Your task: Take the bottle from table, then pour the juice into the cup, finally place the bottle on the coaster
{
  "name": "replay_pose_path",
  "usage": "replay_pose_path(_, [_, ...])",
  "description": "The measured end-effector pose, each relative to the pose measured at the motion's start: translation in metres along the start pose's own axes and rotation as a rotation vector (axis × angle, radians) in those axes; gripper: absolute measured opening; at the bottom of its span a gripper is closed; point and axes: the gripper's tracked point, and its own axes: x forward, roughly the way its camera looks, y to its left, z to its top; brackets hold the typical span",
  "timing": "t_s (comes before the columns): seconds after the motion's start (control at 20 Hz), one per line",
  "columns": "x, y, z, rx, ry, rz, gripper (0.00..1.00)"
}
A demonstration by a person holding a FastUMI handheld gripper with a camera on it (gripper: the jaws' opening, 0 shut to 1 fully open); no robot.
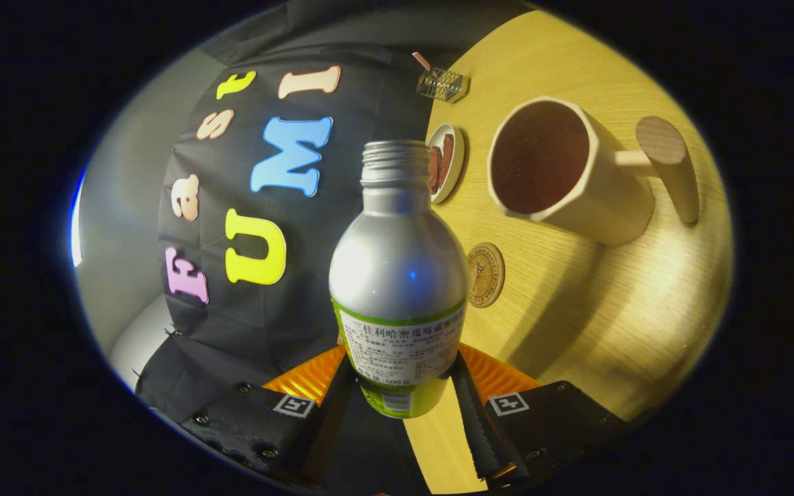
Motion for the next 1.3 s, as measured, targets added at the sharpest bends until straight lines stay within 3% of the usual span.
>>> replay_pose_path(0.65, [-0.003,0.001,0.008,0.271,-0.013,-0.039,0.77])
replay_pose_path(1.3, [0.001,0.018,0.010,0.429,-0.009,-0.018,0.76])
